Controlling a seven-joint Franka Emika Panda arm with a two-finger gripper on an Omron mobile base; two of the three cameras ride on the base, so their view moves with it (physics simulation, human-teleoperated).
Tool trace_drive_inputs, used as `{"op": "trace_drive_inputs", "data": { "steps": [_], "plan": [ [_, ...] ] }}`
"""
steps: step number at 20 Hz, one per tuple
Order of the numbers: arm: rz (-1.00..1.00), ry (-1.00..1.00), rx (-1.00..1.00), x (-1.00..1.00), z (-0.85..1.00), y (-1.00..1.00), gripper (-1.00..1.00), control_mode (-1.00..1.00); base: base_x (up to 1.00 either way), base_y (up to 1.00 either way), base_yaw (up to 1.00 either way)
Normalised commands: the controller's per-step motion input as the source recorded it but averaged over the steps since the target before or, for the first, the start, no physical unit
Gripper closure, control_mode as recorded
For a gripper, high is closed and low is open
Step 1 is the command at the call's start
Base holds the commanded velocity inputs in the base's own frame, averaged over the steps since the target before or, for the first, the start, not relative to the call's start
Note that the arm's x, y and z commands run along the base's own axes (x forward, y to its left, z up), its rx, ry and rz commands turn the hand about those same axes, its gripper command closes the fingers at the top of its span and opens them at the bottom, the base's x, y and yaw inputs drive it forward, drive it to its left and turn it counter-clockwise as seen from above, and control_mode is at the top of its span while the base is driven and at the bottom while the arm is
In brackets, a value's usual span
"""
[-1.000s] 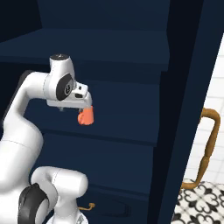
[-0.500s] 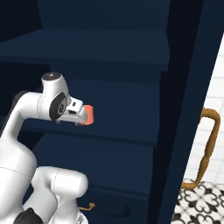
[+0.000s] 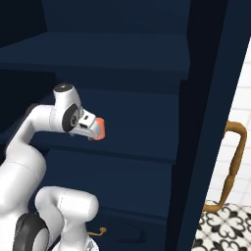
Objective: Pick the kettle from the counter and place it on the tray. Then pick the mug from the cabinet and place it on the tray. Then close the cabinet doors.
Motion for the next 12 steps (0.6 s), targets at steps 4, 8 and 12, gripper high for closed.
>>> {"op": "trace_drive_inputs", "data": {
  "steps": [4,8,12],
  "plan": [
    [-0.01,-0.04,0.00,0.41,-0.24,0.00,-1.00,-1.00,0.00,0.00,0.00],
    [0.00,-0.04,0.00,0.38,-0.16,0.00,-1.00,-1.00,0.00,0.00,0.00],
    [0.00,0.00,0.00,0.27,-0.11,0.00,-1.00,-1.00,0.00,0.00,0.00]
  ]
}}
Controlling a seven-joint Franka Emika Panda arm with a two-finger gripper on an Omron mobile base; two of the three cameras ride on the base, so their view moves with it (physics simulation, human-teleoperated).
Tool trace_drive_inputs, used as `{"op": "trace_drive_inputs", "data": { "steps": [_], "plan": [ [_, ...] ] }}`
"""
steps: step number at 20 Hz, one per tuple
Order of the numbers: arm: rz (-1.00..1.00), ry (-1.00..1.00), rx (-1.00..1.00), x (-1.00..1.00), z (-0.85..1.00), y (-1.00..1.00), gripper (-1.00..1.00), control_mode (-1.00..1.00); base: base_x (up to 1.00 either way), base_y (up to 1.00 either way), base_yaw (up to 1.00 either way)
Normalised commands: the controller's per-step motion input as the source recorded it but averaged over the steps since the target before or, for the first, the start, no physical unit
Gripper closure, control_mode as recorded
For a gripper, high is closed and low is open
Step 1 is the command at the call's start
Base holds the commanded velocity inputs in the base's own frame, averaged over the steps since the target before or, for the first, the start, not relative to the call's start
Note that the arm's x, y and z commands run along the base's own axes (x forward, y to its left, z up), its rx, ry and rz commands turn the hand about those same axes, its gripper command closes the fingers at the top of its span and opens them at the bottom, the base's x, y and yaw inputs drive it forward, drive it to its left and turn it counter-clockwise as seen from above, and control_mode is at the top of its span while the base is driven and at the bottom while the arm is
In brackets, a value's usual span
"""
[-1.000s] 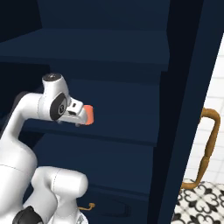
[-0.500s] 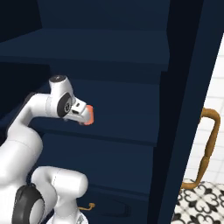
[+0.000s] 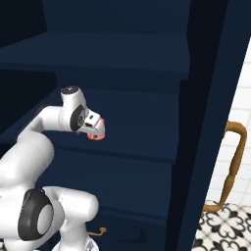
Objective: Pick the kettle from the counter and place it on the tray. Then pick the mug from the cabinet and place it on the tray. Then close the cabinet doors.
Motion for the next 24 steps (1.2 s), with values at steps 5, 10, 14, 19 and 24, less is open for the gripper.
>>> {"op": "trace_drive_inputs", "data": {
  "steps": [5,10,14,19,24],
  "plan": [
    [0.00,0.00,0.00,0.26,-0.08,0.00,-1.00,-1.00,0.00,0.00,0.00],
    [0.00,0.00,-0.02,0.28,-0.15,0.00,-1.00,-1.00,0.00,0.00,0.00],
    [0.00,0.00,-0.03,0.17,-0.21,0.00,-1.00,-1.00,0.00,0.00,0.00],
    [-0.02,0.00,-0.04,-0.14,-0.07,-0.05,-1.00,-1.00,0.00,0.00,0.00],
    [-0.08,0.00,0.00,-0.07,-0.01,0.00,1.00,-1.00,0.00,0.00,0.00]
  ]
}}
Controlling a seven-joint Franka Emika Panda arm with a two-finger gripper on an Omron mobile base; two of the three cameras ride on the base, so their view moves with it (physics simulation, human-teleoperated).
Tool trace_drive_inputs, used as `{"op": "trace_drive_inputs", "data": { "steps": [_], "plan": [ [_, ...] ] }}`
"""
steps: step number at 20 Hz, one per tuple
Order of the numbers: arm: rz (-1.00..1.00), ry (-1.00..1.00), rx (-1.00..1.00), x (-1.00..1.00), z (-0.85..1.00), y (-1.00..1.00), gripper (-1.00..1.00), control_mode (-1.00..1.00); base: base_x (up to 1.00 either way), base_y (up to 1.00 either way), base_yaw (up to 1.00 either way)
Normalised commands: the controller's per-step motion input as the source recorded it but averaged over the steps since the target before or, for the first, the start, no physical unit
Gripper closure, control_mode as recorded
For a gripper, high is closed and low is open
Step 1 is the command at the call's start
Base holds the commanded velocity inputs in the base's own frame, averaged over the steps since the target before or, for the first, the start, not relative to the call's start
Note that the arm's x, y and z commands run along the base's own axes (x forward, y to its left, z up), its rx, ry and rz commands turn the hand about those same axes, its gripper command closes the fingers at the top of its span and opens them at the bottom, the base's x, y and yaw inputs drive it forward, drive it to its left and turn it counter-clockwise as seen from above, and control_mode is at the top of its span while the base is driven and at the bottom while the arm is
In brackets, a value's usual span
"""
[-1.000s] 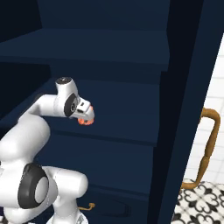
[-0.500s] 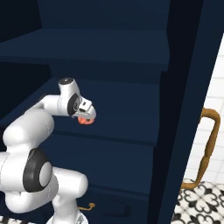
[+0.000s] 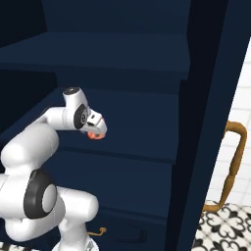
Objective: Pick the kettle from the counter and place it on the tray. Then pick the mug from the cabinet and place it on the tray. Then close the cabinet doors.
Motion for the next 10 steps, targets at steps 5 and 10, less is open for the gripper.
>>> {"op": "trace_drive_inputs", "data": {
  "steps": [5,10],
  "plan": [
    [-0.09,0.00,0.00,-0.01,-0.06,0.00,1.00,-1.00,0.00,0.00,0.00],
    [-0.02,0.00,0.00,-0.09,-0.01,-0.02,1.00,-1.00,0.00,0.00,0.00]
  ]
}}
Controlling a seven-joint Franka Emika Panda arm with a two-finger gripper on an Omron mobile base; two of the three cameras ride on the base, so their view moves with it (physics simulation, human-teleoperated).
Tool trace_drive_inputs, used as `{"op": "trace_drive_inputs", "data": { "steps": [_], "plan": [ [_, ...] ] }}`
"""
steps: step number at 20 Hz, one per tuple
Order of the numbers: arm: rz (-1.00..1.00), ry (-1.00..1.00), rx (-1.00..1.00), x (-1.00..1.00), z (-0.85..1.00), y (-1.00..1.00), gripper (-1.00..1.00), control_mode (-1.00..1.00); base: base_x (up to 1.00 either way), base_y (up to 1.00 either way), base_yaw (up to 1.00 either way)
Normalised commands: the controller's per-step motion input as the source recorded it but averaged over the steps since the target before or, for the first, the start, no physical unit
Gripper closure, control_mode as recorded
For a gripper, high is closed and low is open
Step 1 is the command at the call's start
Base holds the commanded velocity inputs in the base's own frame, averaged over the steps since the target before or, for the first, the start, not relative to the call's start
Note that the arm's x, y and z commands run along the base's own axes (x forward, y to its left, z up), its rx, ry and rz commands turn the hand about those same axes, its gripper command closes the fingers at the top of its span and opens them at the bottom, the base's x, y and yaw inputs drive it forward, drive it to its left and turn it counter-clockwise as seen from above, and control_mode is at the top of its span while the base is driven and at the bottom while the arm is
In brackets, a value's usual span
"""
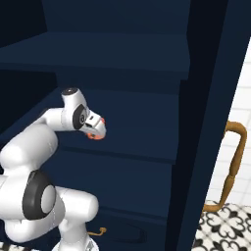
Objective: Pick the kettle from the counter and place it on the tray. Then pick the mug from the cabinet and place it on the tray. Then close the cabinet doors.
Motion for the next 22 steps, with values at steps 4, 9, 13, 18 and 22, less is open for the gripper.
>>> {"op": "trace_drive_inputs", "data": {
  "steps": [4,9,13,18,22],
  "plan": [
    [0.12,-0.02,0.00,-0.60,0.01,-0.08,1.00,-1.00,0.00,0.00,0.00],
    [0.18,-0.01,0.00,-0.86,0.04,-0.07,1.00,-1.00,0.00,0.00,0.00],
    [0.08,0.00,0.00,-0.53,0.37,0.00,1.00,-1.00,0.00,0.00,0.00],
    [0.04,0.13,-0.01,-0.38,0.43,0.00,1.00,-1.00,0.00,0.00,0.00],
    [0.01,0.00,0.00,-0.11,0.09,0.00,1.00,-1.00,0.00,0.00,0.00]
  ]
}}
